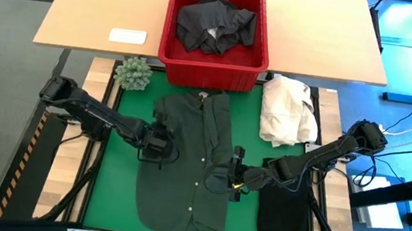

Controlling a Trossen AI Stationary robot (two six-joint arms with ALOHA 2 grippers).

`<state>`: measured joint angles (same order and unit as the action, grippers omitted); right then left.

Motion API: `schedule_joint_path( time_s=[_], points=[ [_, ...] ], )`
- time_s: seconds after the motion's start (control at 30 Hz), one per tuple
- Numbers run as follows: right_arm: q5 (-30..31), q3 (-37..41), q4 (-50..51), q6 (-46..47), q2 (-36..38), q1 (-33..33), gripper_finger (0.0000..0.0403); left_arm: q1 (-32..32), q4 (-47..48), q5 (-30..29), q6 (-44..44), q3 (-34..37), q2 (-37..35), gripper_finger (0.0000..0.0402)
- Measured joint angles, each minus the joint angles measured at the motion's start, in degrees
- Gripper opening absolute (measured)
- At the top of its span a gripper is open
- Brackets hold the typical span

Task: Fold laundry
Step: Fold the green polo shirt

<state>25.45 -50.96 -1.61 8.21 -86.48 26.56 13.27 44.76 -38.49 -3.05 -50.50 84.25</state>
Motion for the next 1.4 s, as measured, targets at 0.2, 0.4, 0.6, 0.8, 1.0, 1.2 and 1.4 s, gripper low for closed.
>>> schedule_joint_path(
  time_s=[0.2, 0.4, 0.6, 0.8, 1.0, 1.2, 1.4],
  points=[
    [-0.14, 0.00, 0.15, 0.32, 0.00, -1.17, 0.0156, 0.45, -9.54, 2.37, -14.46, -0.31, 0.08, 0.0002],
    [-0.58, 0.00, 0.20, 0.94, 0.00, -2.56, 0.0156, -0.73, -17.20, 5.88, -22.33, -0.31, 2.67, 0.0002],
    [-0.91, 0.00, 0.40, 2.11, 0.00, -4.90, 0.0156, -1.84, -23.98, 12.73, -25.60, -0.31, 7.16, 0.0003],
    [-3.11, 0.00, 0.48, 2.42, 0.00, -6.50, 0.0156, -1.92, -23.53, 10.75, -18.52, -0.31, 7.32, 0.0055],
    [-3.27, 0.00, 0.58, 1.87, 0.00, -6.48, 0.0156, -1.58, -18.88, 10.62, -16.84, -0.35, 2.32, 0.0110],
    [-3.67, 0.00, 1.08, 1.80, 0.00, -6.44, 0.0156, -1.59, -8.07, 10.60, -11.09, -0.37, -2.94, 0.0144],
    [-3.65, 0.00, 1.36, 1.77, 0.00, -6.46, 0.0156, -4.84, -0.63, 12.21, -6.48, -0.37, -2.81, 0.0161]
  ],
)
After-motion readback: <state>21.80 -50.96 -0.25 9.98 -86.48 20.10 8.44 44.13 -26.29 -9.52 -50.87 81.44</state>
